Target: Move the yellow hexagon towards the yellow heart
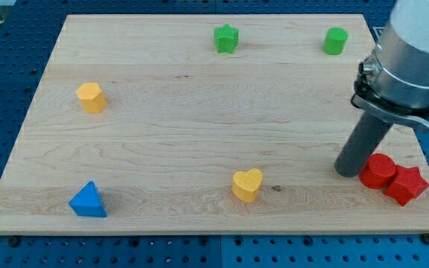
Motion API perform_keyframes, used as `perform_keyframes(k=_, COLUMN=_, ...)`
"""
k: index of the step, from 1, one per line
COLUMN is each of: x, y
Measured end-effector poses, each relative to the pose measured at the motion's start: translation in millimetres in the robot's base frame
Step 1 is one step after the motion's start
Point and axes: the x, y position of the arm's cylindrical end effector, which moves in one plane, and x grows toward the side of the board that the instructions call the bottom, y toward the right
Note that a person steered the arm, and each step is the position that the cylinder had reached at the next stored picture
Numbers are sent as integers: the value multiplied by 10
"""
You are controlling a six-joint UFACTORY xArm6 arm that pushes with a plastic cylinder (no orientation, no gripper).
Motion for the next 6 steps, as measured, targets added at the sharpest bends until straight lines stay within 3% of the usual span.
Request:
perform_keyframes(k=2, x=-857, y=-638)
perform_keyframes(k=4, x=-1647, y=-2077)
perform_keyframes(k=6, x=-1731, y=-3464)
